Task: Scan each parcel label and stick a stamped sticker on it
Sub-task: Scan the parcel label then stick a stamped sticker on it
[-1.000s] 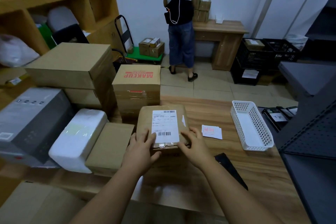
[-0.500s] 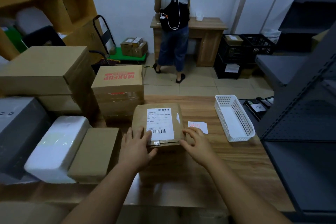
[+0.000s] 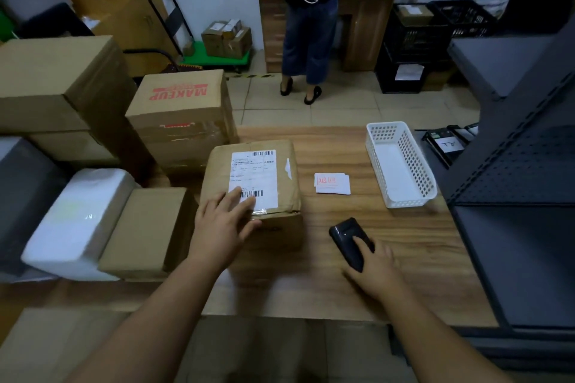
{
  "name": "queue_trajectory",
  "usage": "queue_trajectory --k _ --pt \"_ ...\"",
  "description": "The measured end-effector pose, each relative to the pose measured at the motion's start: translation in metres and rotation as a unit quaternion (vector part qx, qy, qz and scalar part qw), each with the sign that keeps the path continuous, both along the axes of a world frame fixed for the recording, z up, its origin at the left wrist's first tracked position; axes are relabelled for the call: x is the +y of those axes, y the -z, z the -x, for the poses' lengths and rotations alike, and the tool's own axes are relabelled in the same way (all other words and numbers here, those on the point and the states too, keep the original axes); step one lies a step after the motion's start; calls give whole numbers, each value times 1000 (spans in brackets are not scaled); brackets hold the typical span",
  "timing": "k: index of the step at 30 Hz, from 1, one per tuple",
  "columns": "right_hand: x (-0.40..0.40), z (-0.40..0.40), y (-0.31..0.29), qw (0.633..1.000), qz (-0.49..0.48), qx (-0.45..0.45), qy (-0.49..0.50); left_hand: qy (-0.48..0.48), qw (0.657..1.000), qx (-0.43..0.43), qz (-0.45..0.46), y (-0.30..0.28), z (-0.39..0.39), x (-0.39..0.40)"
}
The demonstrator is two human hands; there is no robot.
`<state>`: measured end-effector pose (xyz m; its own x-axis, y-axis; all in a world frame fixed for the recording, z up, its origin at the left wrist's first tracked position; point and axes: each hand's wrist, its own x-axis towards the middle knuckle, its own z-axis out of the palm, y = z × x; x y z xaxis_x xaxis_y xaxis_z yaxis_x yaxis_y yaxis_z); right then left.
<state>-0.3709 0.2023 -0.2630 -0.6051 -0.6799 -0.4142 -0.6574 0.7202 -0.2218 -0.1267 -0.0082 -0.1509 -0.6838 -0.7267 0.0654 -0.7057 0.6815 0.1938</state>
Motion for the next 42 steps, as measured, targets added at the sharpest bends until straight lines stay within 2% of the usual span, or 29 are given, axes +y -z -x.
queue_trajectory --k 4,11,15,19,22,24,29,34,42 --pt "-5 -2 11 999 7 49 5 4 1000 6 1 0 0 -1" --pt "-7 3 -12 998 42 21 28 -2 1000 26 -3 -3 -1 1" --pt "-17 5 -61 992 107 -5 67 -20 997 41 -56 -8 -7 -6" --pt "-36 8 -137 987 152 -30 45 5 998 49 -47 -17 -18 -9" --pt "-48 -5 -197 989 136 -50 1 -11 1000 24 -11 -15 -26 -10" --pt "-55 -19 -231 992 105 -57 -39 -11 999 38 2 -13 -28 -10" --pt "-68 -55 -288 993 44 -64 -84 -3 999 33 5 -19 -27 -13" --pt "-77 -80 -317 992 -14 -43 -115 0 1000 13 -12 -19 -26 -13" --pt "-76 -91 -333 992 -40 -48 -112 -10 1000 -23 -17 -17 -25 -17"
